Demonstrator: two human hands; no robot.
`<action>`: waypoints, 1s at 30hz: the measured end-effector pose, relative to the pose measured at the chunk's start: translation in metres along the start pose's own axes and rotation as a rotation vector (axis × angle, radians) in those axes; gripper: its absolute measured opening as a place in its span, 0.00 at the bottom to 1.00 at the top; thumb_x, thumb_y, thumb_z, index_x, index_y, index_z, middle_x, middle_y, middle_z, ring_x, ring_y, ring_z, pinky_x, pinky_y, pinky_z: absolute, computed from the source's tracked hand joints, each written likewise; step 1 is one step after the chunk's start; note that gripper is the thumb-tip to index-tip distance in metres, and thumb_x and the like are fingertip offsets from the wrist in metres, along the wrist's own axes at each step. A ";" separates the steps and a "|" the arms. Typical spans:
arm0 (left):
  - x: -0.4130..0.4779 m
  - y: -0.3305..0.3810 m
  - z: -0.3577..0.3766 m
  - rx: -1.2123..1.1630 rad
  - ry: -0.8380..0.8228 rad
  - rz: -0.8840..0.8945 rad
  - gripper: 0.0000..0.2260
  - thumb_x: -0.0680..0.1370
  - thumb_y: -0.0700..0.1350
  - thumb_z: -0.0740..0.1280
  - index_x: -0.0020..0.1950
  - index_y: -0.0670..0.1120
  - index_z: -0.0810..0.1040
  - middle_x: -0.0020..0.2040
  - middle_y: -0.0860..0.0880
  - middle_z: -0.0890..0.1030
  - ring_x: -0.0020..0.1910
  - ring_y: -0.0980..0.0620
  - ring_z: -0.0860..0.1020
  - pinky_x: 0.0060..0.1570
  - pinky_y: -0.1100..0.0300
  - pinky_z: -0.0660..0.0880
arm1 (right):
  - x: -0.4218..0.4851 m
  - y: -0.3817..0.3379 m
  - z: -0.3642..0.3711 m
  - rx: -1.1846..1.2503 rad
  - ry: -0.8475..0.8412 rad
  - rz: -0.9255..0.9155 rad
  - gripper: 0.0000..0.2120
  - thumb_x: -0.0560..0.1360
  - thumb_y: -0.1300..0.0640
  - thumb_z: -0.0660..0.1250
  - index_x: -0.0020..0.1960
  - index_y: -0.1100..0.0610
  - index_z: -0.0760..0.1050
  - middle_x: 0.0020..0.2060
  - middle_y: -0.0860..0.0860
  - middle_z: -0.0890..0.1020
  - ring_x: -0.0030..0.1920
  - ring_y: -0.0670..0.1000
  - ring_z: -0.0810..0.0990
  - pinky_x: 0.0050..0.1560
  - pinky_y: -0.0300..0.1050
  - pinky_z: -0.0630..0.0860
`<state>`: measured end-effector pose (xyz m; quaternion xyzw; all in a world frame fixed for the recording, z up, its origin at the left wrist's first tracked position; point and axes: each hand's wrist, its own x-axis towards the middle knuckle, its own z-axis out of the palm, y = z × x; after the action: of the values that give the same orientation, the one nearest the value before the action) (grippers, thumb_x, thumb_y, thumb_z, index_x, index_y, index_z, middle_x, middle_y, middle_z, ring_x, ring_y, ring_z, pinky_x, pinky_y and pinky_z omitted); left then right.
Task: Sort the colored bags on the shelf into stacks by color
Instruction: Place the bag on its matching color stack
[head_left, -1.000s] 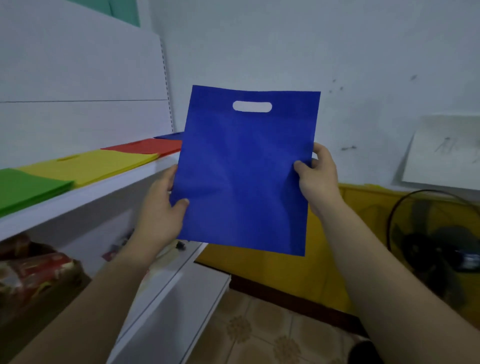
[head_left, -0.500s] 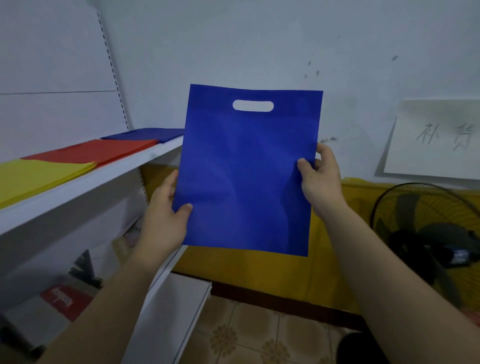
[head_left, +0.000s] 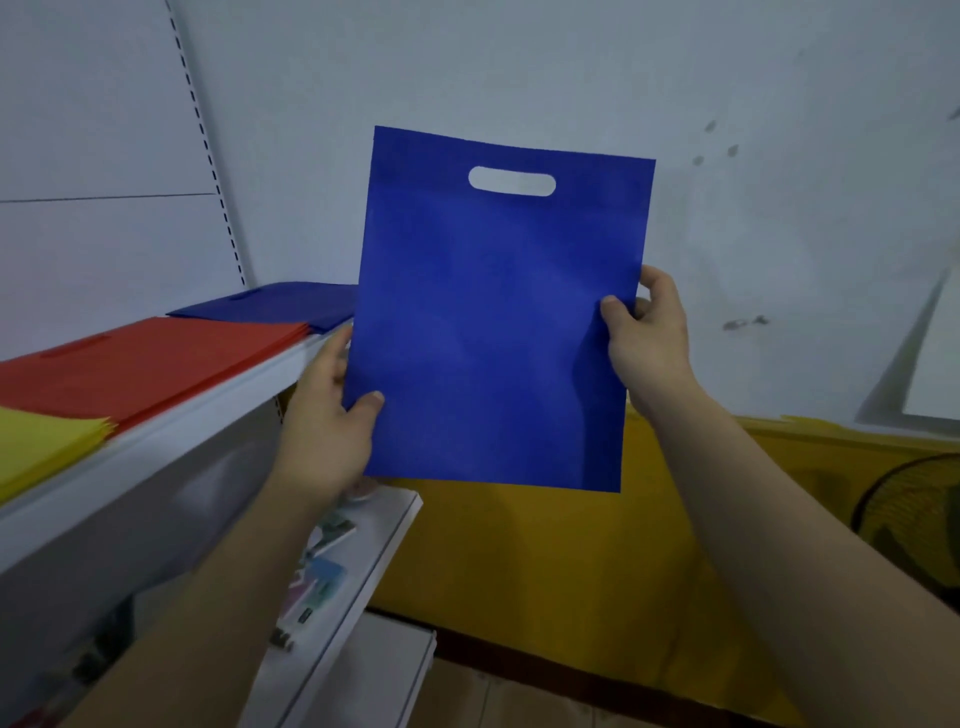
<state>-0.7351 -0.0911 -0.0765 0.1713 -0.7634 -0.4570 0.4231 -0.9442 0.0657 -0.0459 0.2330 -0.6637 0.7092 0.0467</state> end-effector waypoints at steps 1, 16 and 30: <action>0.009 -0.004 0.002 0.008 0.006 -0.010 0.28 0.79 0.33 0.60 0.71 0.60 0.61 0.62 0.57 0.73 0.59 0.58 0.74 0.58 0.59 0.74 | 0.009 0.003 0.006 0.001 -0.002 -0.004 0.15 0.81 0.56 0.59 0.66 0.47 0.64 0.54 0.48 0.79 0.51 0.49 0.80 0.51 0.49 0.81; 0.124 -0.047 0.054 0.223 0.276 -0.072 0.28 0.79 0.36 0.62 0.76 0.51 0.56 0.61 0.59 0.64 0.59 0.63 0.64 0.58 0.66 0.64 | 0.173 0.044 0.086 0.086 -0.264 -0.173 0.15 0.80 0.58 0.59 0.66 0.49 0.65 0.48 0.47 0.80 0.48 0.47 0.81 0.46 0.42 0.80; 0.184 -0.075 0.005 0.484 0.517 -0.187 0.28 0.79 0.38 0.62 0.76 0.52 0.57 0.68 0.47 0.68 0.64 0.45 0.70 0.61 0.46 0.71 | 0.242 0.061 0.235 0.181 -0.543 -0.193 0.16 0.80 0.59 0.59 0.67 0.50 0.65 0.50 0.48 0.79 0.46 0.44 0.80 0.42 0.35 0.78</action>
<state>-0.8552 -0.2469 -0.0508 0.4453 -0.6985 -0.2413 0.5056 -1.1188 -0.2261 -0.0046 0.4792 -0.5607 0.6697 -0.0860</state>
